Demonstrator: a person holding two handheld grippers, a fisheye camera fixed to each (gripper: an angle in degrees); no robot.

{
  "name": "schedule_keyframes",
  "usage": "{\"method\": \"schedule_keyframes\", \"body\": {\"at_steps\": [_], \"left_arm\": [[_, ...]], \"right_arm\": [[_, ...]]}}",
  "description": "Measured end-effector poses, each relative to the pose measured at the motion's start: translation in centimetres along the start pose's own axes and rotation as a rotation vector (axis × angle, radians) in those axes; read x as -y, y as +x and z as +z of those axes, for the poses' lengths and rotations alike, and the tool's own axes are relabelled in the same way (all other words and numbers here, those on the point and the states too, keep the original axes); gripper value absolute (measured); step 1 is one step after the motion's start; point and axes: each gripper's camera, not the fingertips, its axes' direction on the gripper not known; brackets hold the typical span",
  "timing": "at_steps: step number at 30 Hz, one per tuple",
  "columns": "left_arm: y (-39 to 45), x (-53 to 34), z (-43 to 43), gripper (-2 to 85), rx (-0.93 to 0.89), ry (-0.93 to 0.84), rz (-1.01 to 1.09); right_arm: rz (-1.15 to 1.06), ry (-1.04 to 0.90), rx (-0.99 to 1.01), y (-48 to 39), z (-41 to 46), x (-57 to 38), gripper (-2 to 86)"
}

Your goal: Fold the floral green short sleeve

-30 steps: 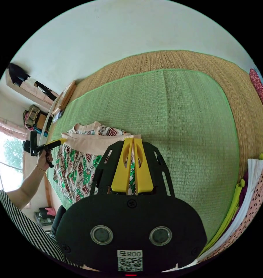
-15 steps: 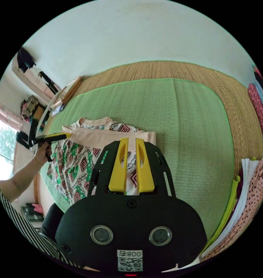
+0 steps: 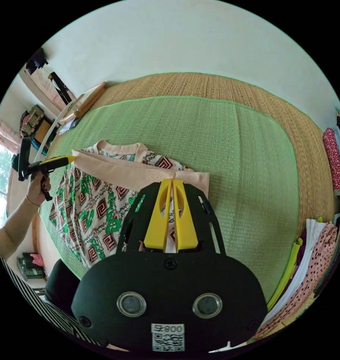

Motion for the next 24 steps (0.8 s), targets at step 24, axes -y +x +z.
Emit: {"method": "schedule_keyframes", "body": {"at_steps": [24], "left_arm": [[-7.2, -7.7, 0.0, 2.2, -0.023, 0.005, -0.142]], "right_arm": [[0.061, -0.035, 0.083, 4.4, 2.9, -2.4, 0.4]]}}
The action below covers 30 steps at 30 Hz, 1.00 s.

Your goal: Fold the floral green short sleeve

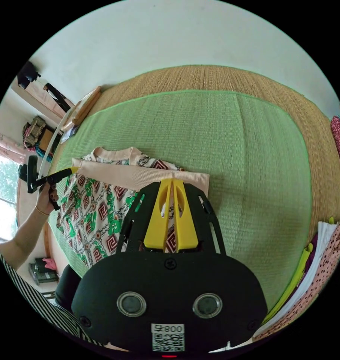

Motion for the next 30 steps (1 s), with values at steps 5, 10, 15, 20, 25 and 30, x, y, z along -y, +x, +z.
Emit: {"method": "schedule_keyframes", "body": {"at_steps": [5, 10, 15, 20, 25, 30], "left_arm": [[-1.7, -5.2, -3.6, 4.9, -0.045, 0.043, -0.019], [-5.2, -13.1, -5.9, 7.3, -0.075, -0.021, -0.166], [-7.5, -19.0, -6.7, 8.5, -0.131, -0.052, -0.289], [-7.5, -21.3, -6.3, 6.5, -0.126, -0.076, -0.281], [-6.5, -21.9, -5.8, 2.7, -0.101, -0.114, -0.247], [-5.8, -22.8, -5.7, 1.6, -0.084, -0.133, -0.238]], "right_arm": [[-0.023, 0.042, 0.02, 0.9, -2.8, -2.4, 0.7], [0.043, 0.031, 0.103, 4.9, -5.7, -8.8, 3.1], [0.157, -0.059, 0.238, 8.8, -6.3, -15.4, 5.4], [0.294, -0.053, 0.342, 12.1, -6.8, -20.9, 5.5], [0.328, -0.079, 0.359, 13.4, -6.4, -23.4, 5.3], [0.337, -0.081, 0.378, 14.2, -6.4, -24.6, 5.6]]}}
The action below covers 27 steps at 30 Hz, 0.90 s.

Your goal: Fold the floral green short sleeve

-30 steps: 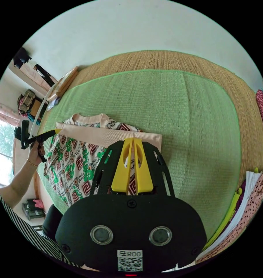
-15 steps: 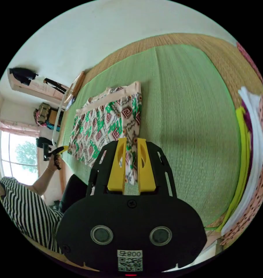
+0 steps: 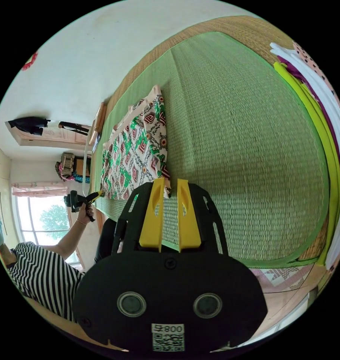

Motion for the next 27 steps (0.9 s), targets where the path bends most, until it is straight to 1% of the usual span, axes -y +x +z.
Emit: {"method": "schedule_keyframes", "body": {"at_steps": [6, 16, 19, 23, 27], "left_arm": [[0.5, -1.6, 0.3, 1.2, -0.008, -0.01, 0.001], [2.3, -4.6, 0.2, 1.1, 0.005, -0.004, 0.001], [3.0, -6.0, -0.3, 1.0, 0.029, -0.004, 0.014], [3.6, -8.5, 0.1, 1.1, 0.113, -0.036, 0.014], [3.8, -10.7, 0.8, 1.4, 0.092, -0.03, -0.051]], "right_arm": [[-0.011, 0.005, 0.004, 1.1, -0.7, -1.7, 5.6], [-0.021, -0.041, 0.006, 2.1, -0.7, -2.9, 2.1], [-0.032, -0.059, 0.06, 2.4, -1.5, -4.6, 2.3], [-0.022, -0.11, 0.108, 2.9, -1.3, -7.4, 2.3], [0.027, -0.148, 0.142, 4.0, -0.1, -10.2, 2.1]]}}
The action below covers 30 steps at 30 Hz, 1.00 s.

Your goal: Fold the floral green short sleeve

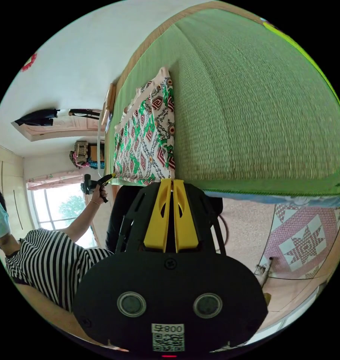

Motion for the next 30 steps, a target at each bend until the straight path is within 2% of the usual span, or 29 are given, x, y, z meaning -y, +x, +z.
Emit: {"method": "schedule_keyframes", "body": {"at_steps": [6, 9, 12, 14, 19, 21, 23, 27, 30], "left_arm": [[2.5, -3.3, -1.1, 2.8, -0.003, 0.119, -0.032], [6.6, -4.9, -2.0, 3.5, -0.028, 0.209, 0.07], [13.9, -5.9, -0.8, 4.2, -0.122, 0.2, 0.301], [21.1, -6.8, 1.9, 5.1, -0.204, 0.132, 0.51], [34.7, -8.7, 7.6, 8.2, -0.31, 0.0, 0.848], [38.8, -9.6, 9.2, 9.3, -0.274, -0.018, 0.944], [43.3, -10.8, 10.9, 10.1, -0.159, -0.012, 1.059], [48.0, -12.1, 13.3, 8.3, 0.013, -0.007, 1.135], [50.3, -12.7, 15.1, 3.1, 0.099, -0.017, 1.135]], "right_arm": [[-0.012, 0.048, 0.042, -0.4, -1.4, -1.0, 0.8], [-0.051, 0.064, 0.055, -1.8, -2.5, -0.9, 0.6], [-0.081, 0.071, 0.07, -3.0, -3.1, -0.6, 0.4], [-0.1, 0.075, 0.083, -3.7, -3.3, -0.5, 0.4], [-0.136, 0.061, 0.103, -5.4, -3.8, 0.2, 0.4], [-0.146, 0.057, 0.105, -5.9, -4.0, 0.4, 0.5], [-0.156, 0.051, 0.111, -6.3, -4.1, 0.7, 0.5], [-0.178, 0.028, 0.119, -7.0, -3.8, 1.3, 0.7], [-0.178, 0.005, 0.12, -7.0, -3.4, 1.7, 0.9]]}}
